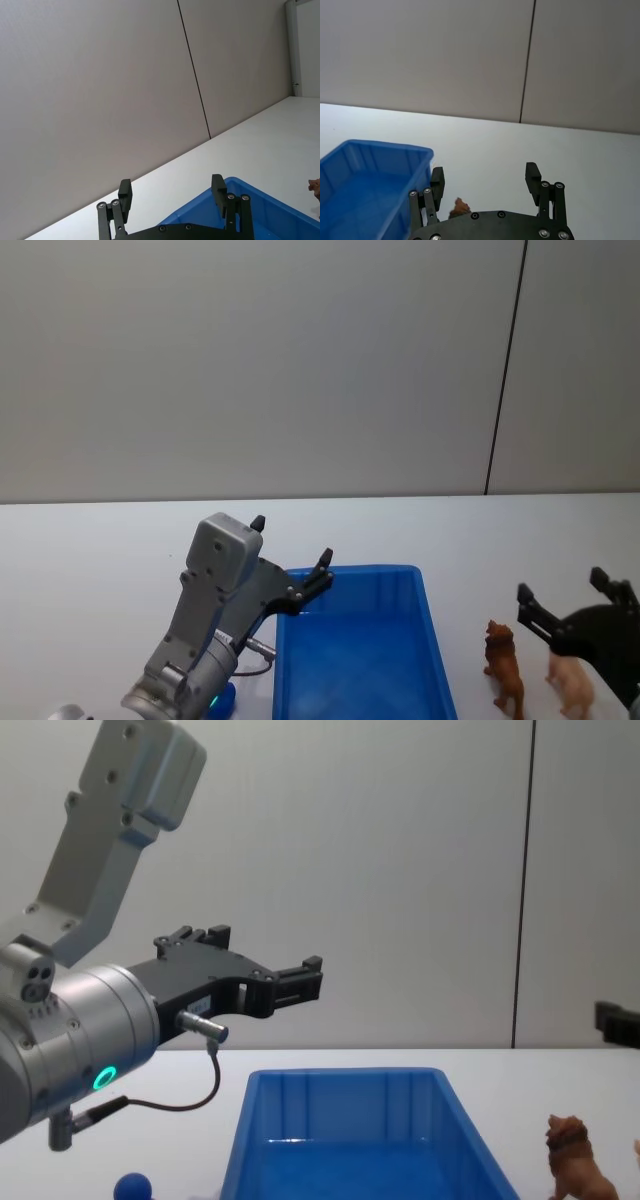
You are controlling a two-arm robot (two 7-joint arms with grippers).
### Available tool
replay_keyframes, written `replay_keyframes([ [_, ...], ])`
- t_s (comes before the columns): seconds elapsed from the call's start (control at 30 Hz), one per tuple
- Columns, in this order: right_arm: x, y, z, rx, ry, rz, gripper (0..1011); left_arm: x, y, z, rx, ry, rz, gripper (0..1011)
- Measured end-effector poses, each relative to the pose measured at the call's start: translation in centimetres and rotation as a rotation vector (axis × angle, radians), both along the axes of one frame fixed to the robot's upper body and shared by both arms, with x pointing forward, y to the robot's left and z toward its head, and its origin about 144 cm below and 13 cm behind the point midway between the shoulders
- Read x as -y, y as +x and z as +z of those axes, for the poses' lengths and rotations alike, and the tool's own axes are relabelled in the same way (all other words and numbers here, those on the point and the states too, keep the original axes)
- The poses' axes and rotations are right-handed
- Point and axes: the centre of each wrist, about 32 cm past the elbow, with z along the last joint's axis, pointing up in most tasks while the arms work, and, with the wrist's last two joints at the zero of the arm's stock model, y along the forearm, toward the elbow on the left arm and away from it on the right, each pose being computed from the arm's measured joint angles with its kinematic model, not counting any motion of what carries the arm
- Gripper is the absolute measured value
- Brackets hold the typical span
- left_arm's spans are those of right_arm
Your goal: Pick up the two dolls from the table and place them into the box.
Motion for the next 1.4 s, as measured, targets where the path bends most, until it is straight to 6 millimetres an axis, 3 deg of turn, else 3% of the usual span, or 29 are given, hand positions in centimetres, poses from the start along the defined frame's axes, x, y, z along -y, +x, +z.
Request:
replay_keyframes([
  [0.53, 1.2, -1.3, -1.3, -0.127, -0.015, -0.080, 999, 0.0, 0.0, 0.0, 0.000, 0.000, 0.000, 1001],
  [1.2, 2.1, -1.2, -4.9, -0.257, -0.019, -0.107, 1000, 0.0, 0.0, 0.0, 0.000, 0.000, 0.000, 1001],
  [1.4, 2.0, -0.8, -5.6, -0.269, -0.018, -0.105, 880, 0.0, 0.0, 0.0, 0.000, 0.000, 0.000, 1001],
])
